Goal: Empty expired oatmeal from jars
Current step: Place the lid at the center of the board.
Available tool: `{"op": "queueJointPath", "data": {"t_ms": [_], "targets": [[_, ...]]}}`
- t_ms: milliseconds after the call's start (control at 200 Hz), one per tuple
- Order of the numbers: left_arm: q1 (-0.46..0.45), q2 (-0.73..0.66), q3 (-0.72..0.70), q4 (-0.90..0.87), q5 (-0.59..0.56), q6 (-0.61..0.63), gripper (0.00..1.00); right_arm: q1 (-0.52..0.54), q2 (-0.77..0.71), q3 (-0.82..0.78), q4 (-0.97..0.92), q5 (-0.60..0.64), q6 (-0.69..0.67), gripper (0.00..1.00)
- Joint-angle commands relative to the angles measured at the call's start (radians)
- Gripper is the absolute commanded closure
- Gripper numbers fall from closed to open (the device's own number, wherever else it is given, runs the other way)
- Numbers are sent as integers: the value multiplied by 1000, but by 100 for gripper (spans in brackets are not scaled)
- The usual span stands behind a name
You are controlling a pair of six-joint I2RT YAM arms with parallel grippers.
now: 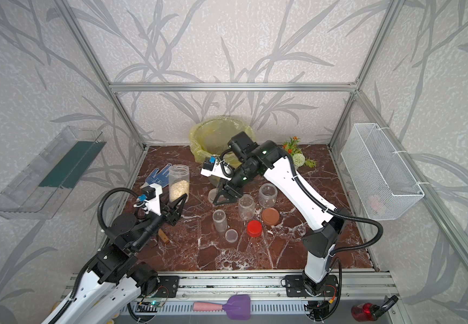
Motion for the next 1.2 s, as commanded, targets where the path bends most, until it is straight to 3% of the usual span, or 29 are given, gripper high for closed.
{"op": "queueJointPath", "data": {"t_ms": [0, 120, 280, 430, 620, 720, 945, 1055, 1195], "targets": [[1, -105, 6, -150, -268, -90, 100, 78, 24, -63, 184, 138, 96, 99], [0, -177, 12, -224, -300, -103, 100, 167, 132, -52, 247, 275, 159, 97], [0, -227, 47, -382, -416, -178, 100, 266, 376, 169, 125, 427, 184, 94], [0, -315, 4, -348, -424, -166, 100, 304, 543, 311, 81, 530, 161, 94], [0, -307, -24, -324, -405, -162, 100, 305, 612, 299, 141, 594, 146, 89], [0, -285, -25, -318, -405, -160, 100, 305, 647, 298, 131, 590, 143, 71], [1, -263, -15, -303, -391, -146, 100, 303, 699, 257, 164, 569, 142, 59], [1, -261, -17, -296, -391, -143, 100, 303, 695, 242, 190, 555, 153, 42], [1, -255, -14, -294, -382, -140, 100, 302, 670, 247, 193, 528, 151, 34]]}}
